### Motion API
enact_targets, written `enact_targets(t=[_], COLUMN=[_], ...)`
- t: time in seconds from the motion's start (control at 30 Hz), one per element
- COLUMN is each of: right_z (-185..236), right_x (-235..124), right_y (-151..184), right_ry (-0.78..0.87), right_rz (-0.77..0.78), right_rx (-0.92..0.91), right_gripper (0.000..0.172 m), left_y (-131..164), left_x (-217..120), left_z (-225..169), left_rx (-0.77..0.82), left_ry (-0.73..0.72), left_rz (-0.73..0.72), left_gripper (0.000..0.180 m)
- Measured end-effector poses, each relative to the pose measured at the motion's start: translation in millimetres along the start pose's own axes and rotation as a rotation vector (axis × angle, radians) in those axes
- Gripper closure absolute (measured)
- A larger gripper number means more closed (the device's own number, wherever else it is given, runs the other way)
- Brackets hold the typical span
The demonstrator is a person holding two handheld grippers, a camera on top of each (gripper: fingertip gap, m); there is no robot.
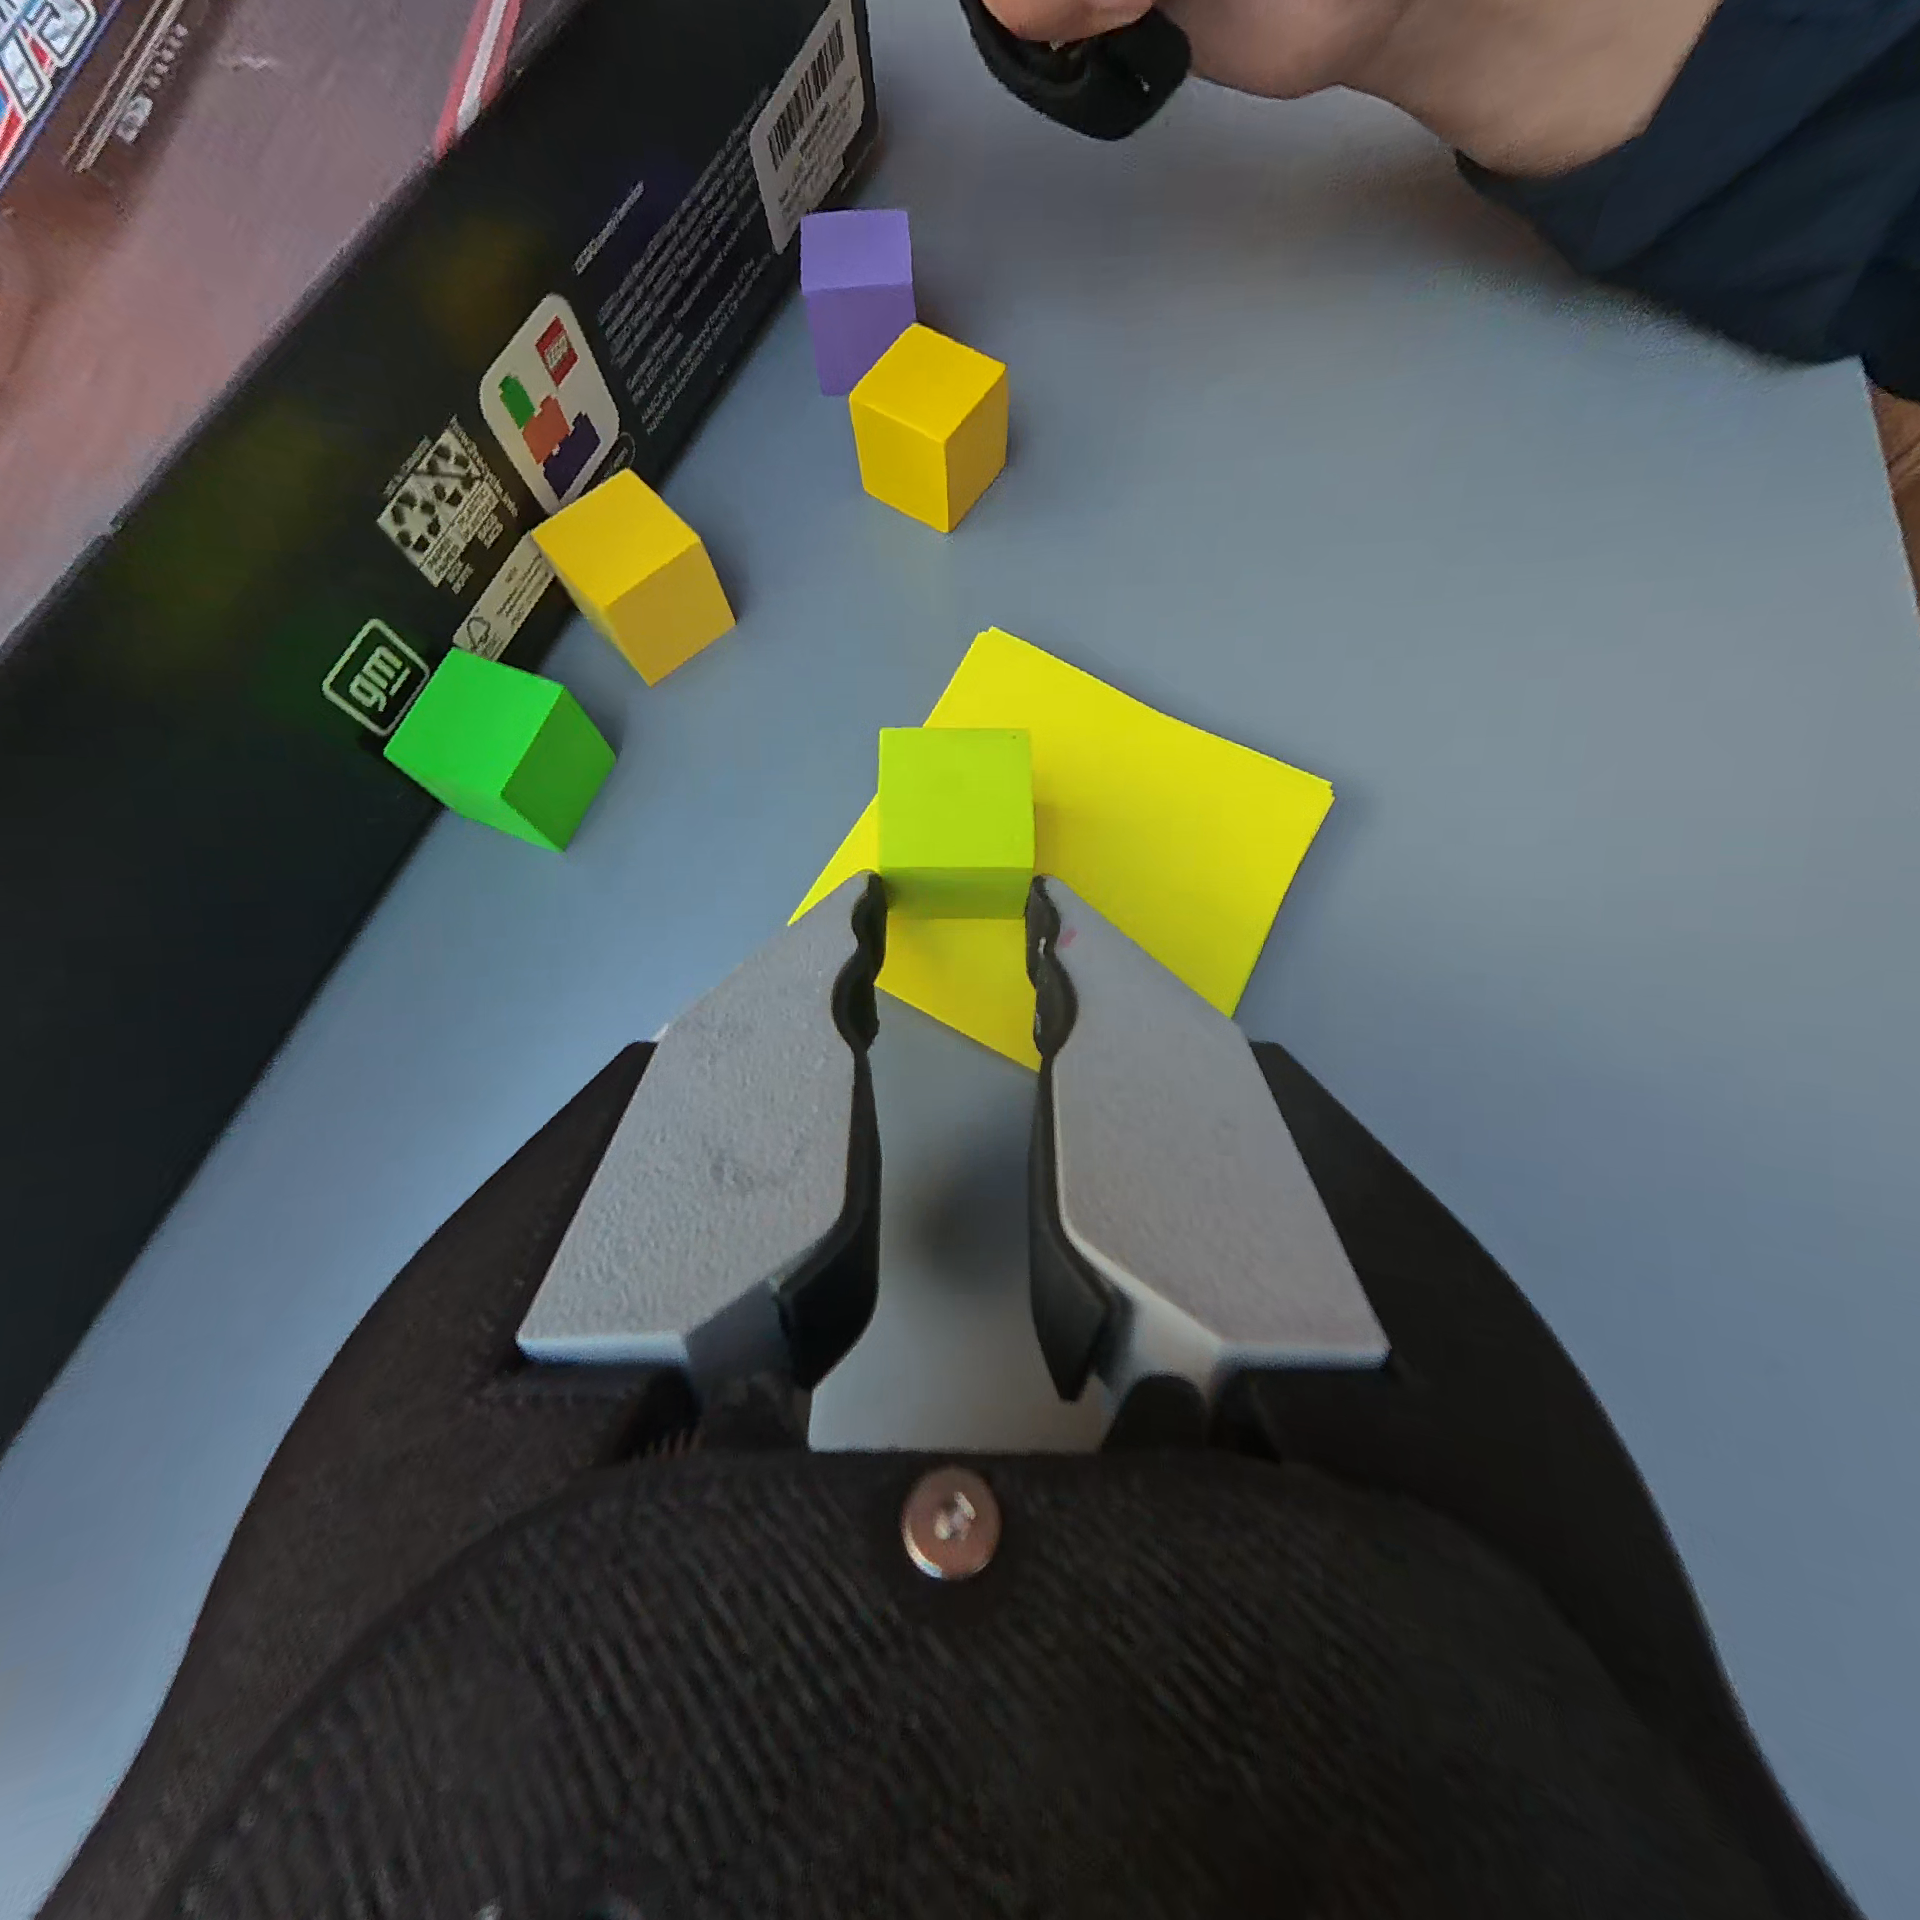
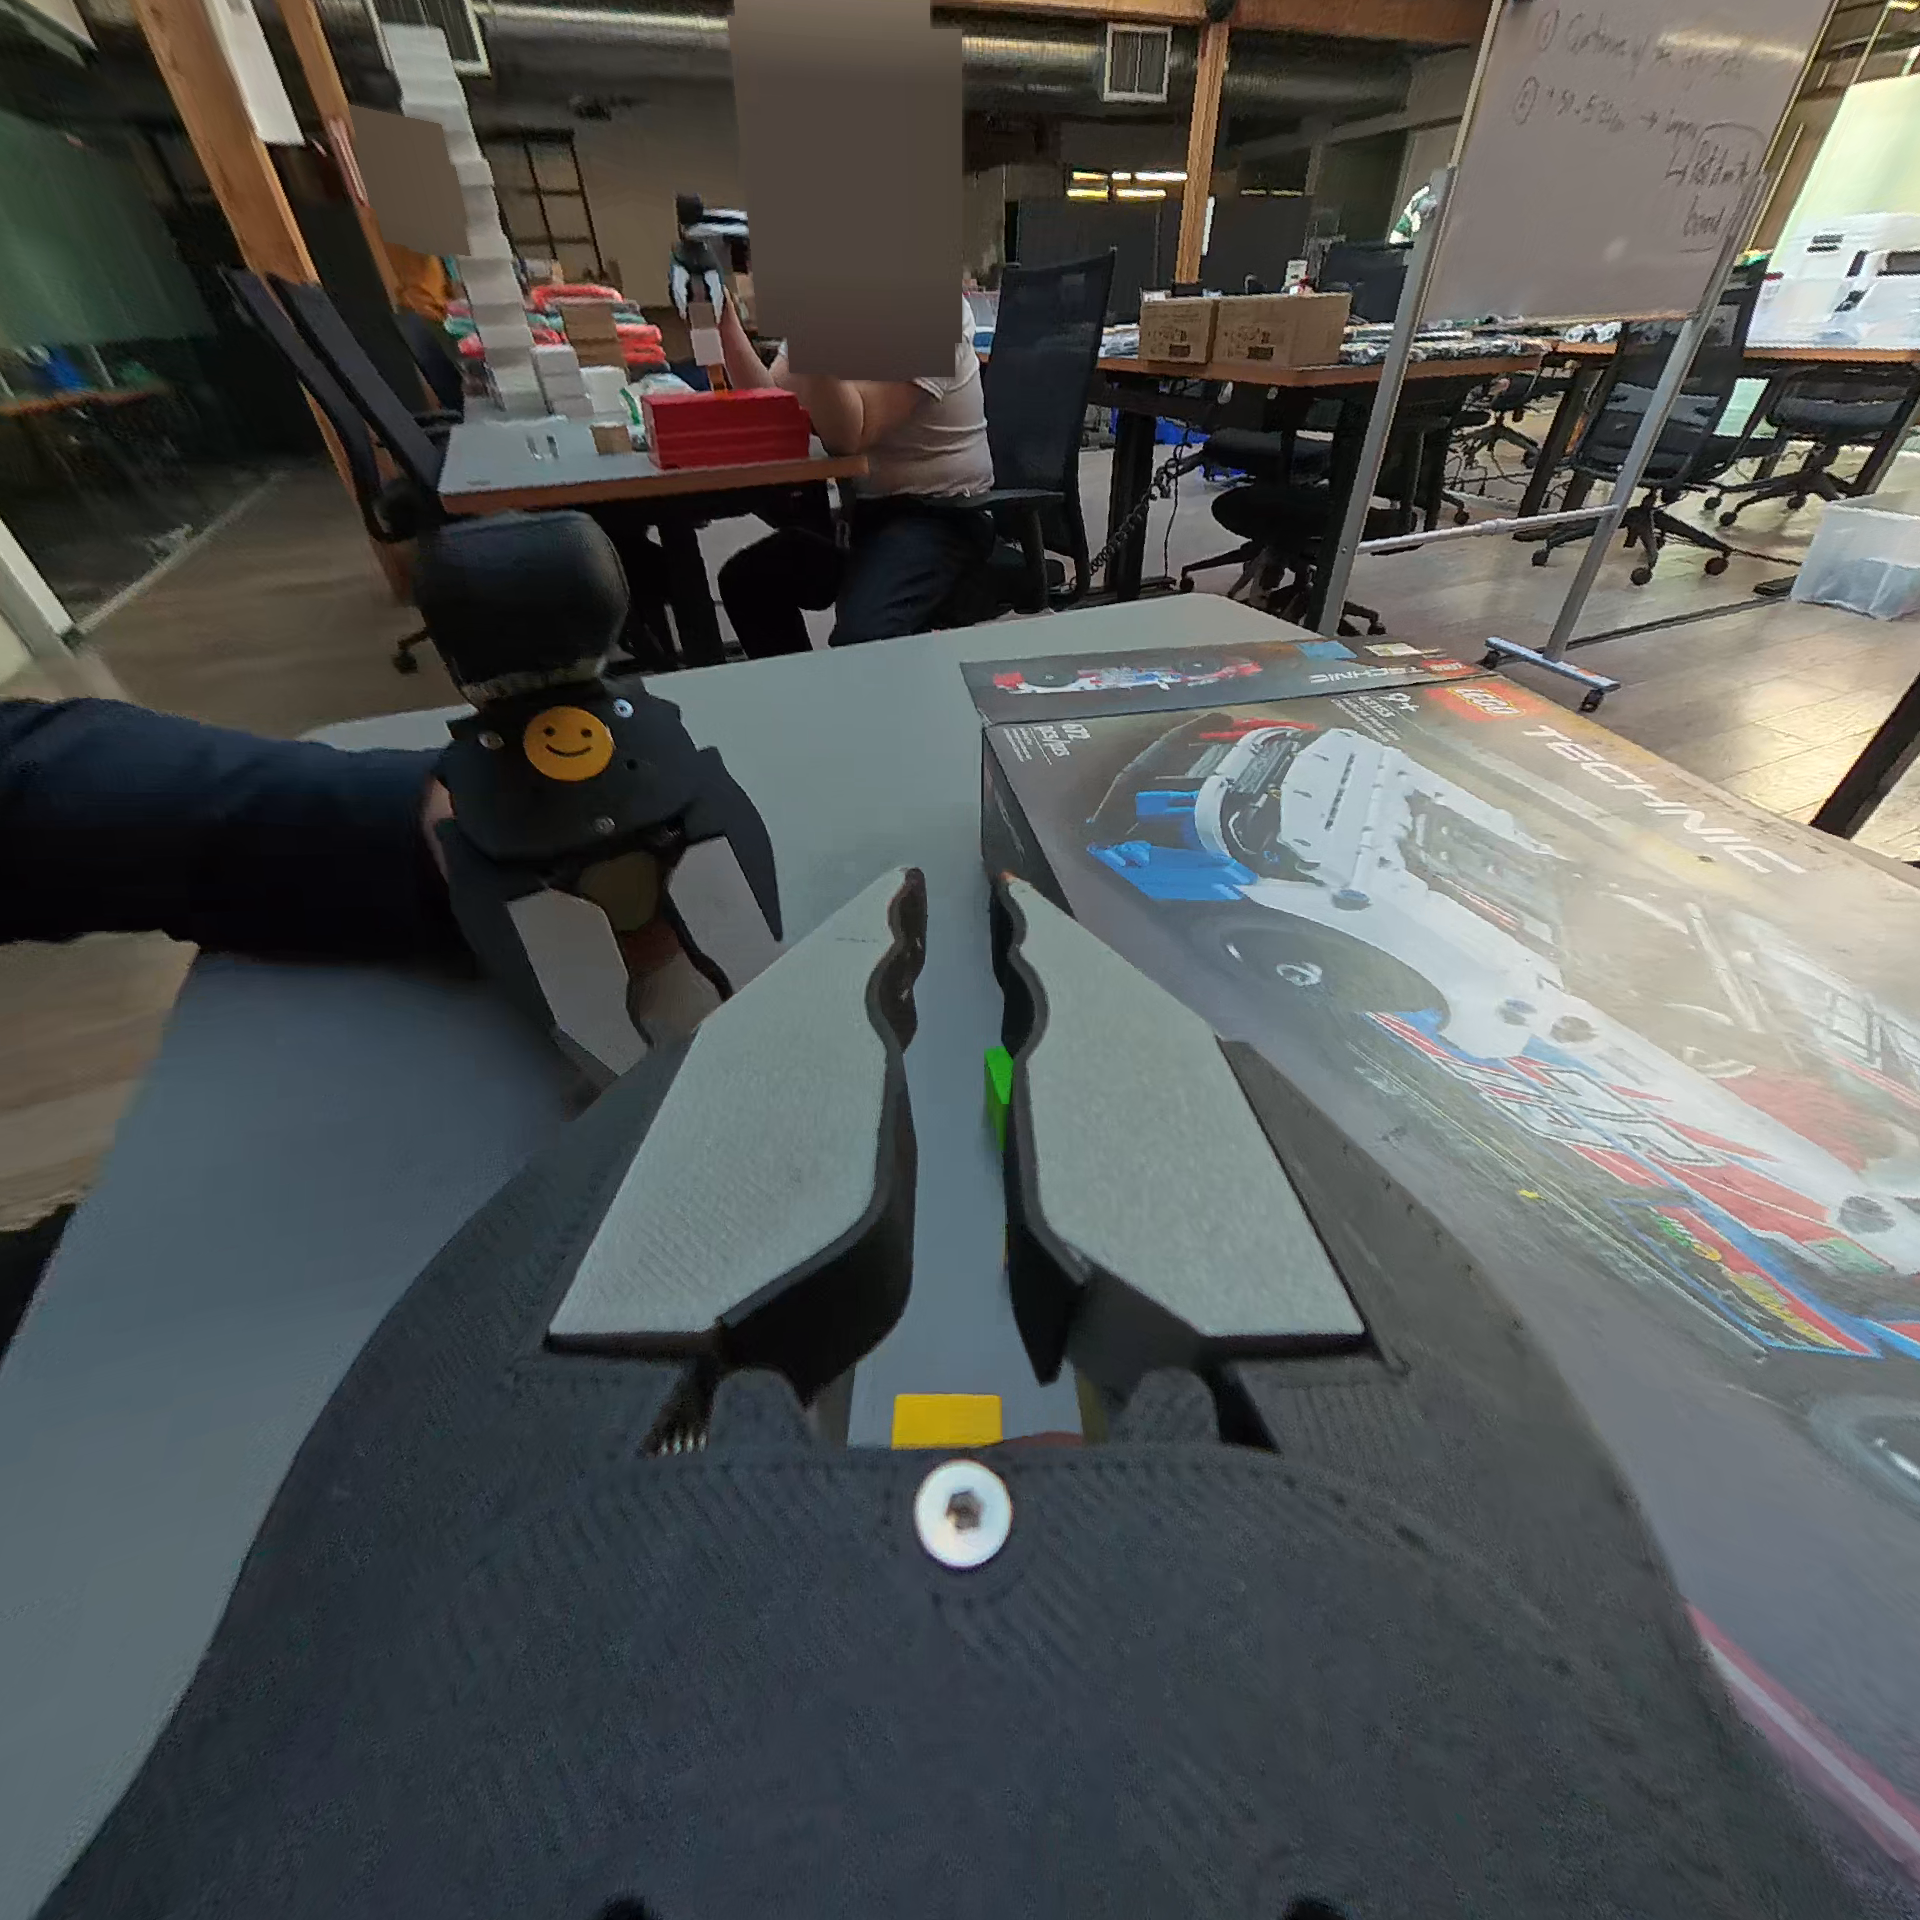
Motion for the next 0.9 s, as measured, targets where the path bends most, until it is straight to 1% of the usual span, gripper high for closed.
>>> enact_targets(t=[0.13,0.2,0.27,0.33,0.43,0.6,0.67,0.7,0.73,0.83,0.9], right_z=[-9,-11,-9,-7,-3,0,2,3,4,5,4], right_x=[6,12,18,22,24,25,26,27,27,26,26], right_y=[15,26,35,37,37,35,36,36,36,37,37], right_ry=[0.033,0.015,0.006,0.016,0.008,0.028,0.023,0.020,0.019,0.019,0.025], right_rz=[0.030,0.085,0.147,0.166,0.183,0.180,0.178,0.176,0.174,0.178,0.183], right_rx=[-0.042,-0.031,-0.062,-0.109,-0.128,-0.154,-0.151,-0.150,-0.149,-0.151,-0.158], right_gripper=[0.162,0.160,0.156,0.156,0.156,0.157,0.157,0.157,0.157,0.158,0.158], left_y=[15,21,24,26,25,20,17,16,16,11,8], left_x=[-19,-27,-31,-32,-31,-30,-27,-25,-25,-27,-30], left_z=[-1,-2,-2,-2,-1,5,2,1,-1,-2,-3], left_rx=[-0.037,-0.051,-0.039,-0.030,-0.034,-0.044,-0.041,-0.031,-0.012,0.035,0.032], left_ry=[0.019,0.028,0.022,0.014,0.005,-0.045,-0.033,-0.034,-0.043,-0.078,-0.060], left_rz=[-0.006,-0.011,-0.010,-0.004,-0.004,-0.026,-0.027,-0.024,-0.021,-0.049,-0.082], left_gripper=[0.155,0.152,0.146,0.138,0.138,0.131,0.134,0.141,0.154,0.154,0.154])
Point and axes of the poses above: each gripper's, where its closed fingertips meet, x out along the fingers, y out of its underside, z = x × y across the jaws, the point moved 3 cm from there along -x, back along the fingers, and after that the axes turned 9 degrees about y, right-handed, at the moved point
